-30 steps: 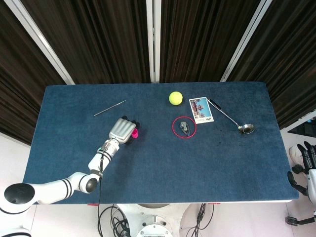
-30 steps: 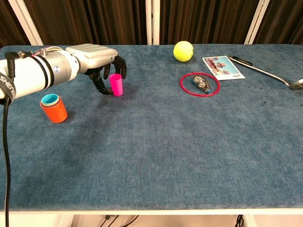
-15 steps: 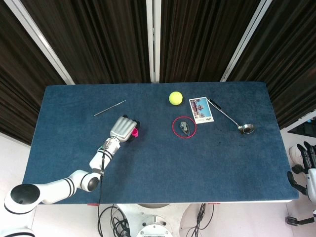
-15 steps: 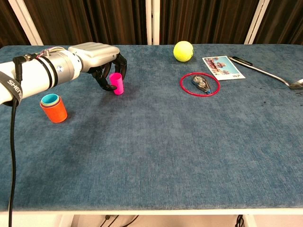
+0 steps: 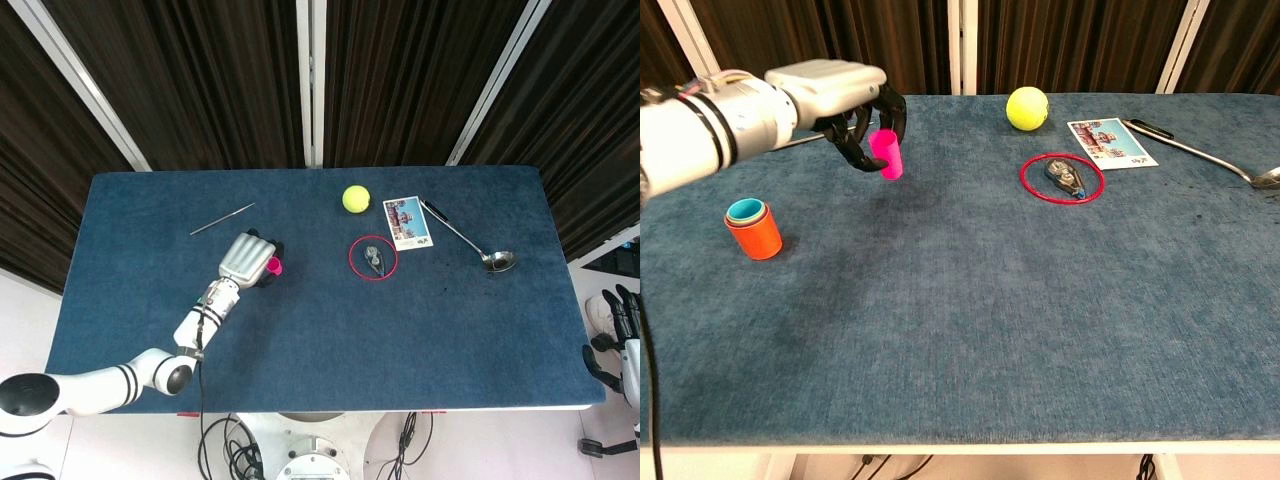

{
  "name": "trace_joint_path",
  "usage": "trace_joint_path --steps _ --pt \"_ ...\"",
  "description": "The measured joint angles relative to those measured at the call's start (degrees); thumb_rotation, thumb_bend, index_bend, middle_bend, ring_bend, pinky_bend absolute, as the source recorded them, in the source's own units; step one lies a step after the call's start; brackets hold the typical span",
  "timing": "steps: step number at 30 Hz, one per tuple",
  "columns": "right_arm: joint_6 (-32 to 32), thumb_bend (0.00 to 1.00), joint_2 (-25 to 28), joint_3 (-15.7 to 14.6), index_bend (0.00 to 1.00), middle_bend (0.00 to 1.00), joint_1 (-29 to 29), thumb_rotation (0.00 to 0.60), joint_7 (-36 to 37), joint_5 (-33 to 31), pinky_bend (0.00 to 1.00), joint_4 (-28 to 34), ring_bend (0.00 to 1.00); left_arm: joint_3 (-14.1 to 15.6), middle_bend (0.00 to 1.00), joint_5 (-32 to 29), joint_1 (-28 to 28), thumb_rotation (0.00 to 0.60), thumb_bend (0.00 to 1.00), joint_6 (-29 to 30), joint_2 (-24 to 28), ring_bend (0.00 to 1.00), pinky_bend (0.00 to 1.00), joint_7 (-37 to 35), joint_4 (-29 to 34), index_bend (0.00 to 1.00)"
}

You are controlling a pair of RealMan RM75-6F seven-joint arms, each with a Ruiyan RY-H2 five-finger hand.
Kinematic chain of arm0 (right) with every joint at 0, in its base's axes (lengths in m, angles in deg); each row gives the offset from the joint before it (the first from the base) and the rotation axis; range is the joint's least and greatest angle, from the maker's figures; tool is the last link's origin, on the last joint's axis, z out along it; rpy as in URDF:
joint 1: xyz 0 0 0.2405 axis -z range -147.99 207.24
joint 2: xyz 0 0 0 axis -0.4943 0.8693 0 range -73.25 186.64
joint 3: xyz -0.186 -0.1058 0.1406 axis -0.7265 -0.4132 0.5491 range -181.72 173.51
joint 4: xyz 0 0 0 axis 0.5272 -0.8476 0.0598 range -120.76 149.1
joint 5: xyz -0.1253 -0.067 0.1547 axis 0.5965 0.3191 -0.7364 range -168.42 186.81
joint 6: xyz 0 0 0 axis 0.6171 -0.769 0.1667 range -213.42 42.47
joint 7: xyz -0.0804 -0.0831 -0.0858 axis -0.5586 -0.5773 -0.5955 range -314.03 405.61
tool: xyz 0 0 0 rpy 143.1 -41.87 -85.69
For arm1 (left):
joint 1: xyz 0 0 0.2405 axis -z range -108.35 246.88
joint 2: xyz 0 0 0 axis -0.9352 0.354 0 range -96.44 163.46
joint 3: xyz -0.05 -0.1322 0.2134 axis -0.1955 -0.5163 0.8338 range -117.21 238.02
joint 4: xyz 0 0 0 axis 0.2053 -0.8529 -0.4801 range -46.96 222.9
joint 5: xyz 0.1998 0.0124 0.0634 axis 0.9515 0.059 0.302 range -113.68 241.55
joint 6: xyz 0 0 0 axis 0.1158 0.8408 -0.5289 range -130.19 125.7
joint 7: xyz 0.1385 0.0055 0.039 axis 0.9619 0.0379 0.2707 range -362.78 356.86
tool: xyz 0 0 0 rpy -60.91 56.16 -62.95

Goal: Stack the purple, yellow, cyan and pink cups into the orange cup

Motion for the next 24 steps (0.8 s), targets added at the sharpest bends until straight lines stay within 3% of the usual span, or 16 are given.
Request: trace_joint_path --steps 7,11,15,24 --pt "-0.3 0.31 0.6 0.2 0.02 0.0 -0.1 0.6 0.0 0.4 0.0 0.2 0.0 2.2 0.5 -0.4 -5.6 0.6 0.34 7.3 10.4 0.55 0.32 5.6 16.8 0.52" --pt "-0.4 0.31 0.8 0.2 0.02 0.0 -0.5 0.6 -0.7 0.9 0.0 1.0 0.0 6.1 0.5 -0.3 -10.7 0.6 0.33 12.0 16.6 0.55 0.32 9.2 24.7 0.52" --pt "-0.4 0.31 1.0 0.2 0.02 0.0 -0.8 0.6 -1.9 1.5 0.0 2.0 0.0 9.1 0.5 0.8 -14.7 0.6 0.33 15.9 19.1 0.55 0.32 10.0 26.8 0.52" --pt "-0.1 0.31 1.2 0.0 0.02 0.0 -1.3 0.6 -4.4 2.1 0.0 4.1 0.0 10.4 0.5 2.5 -18.2 0.6 0.33 16.8 20.4 0.56 0.3 5.7 26.7 0.52"
